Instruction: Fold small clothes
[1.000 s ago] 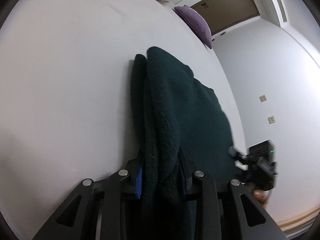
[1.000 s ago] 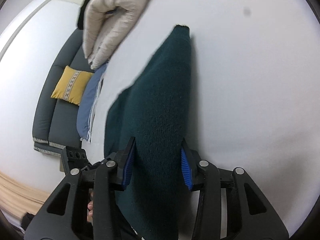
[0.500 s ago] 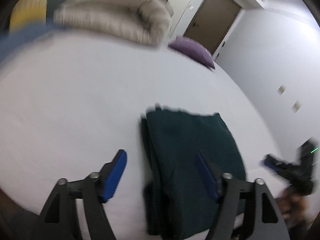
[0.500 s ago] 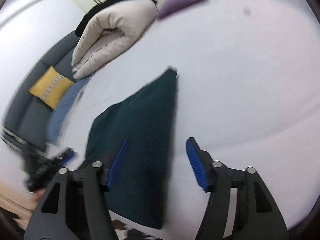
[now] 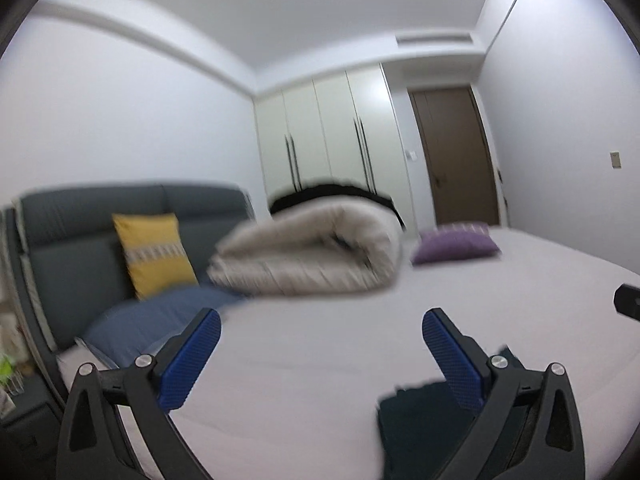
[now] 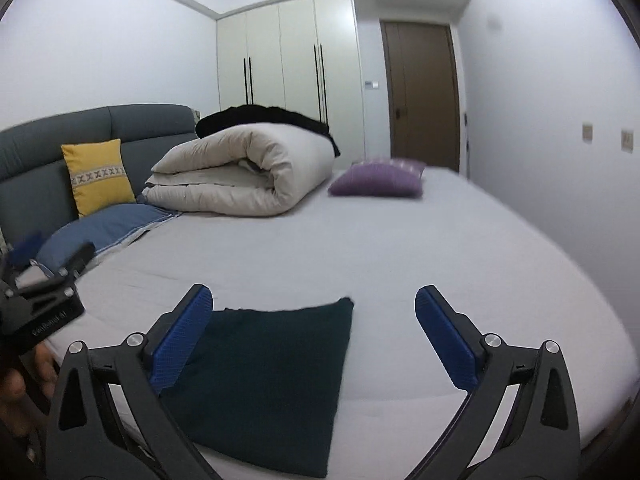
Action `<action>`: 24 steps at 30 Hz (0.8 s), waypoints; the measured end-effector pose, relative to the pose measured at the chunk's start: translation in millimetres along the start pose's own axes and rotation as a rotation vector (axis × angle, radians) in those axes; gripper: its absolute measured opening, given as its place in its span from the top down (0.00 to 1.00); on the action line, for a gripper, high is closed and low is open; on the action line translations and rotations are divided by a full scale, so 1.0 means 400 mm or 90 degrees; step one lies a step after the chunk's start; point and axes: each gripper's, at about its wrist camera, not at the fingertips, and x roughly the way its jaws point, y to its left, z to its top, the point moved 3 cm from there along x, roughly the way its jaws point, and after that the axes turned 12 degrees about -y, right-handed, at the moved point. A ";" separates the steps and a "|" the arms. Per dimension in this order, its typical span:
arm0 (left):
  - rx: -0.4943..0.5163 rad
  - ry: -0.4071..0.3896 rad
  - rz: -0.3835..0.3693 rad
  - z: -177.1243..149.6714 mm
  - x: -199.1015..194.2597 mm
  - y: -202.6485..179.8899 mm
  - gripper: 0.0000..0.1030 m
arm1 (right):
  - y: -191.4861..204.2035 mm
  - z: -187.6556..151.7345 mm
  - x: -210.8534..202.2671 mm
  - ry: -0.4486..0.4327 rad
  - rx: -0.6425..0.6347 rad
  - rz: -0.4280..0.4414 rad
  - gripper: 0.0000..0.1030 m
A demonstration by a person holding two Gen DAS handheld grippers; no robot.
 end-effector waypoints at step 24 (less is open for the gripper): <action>-0.082 0.470 -0.142 -0.332 0.049 -0.030 0.00 | -0.016 -0.242 0.100 0.301 0.076 -0.079 0.00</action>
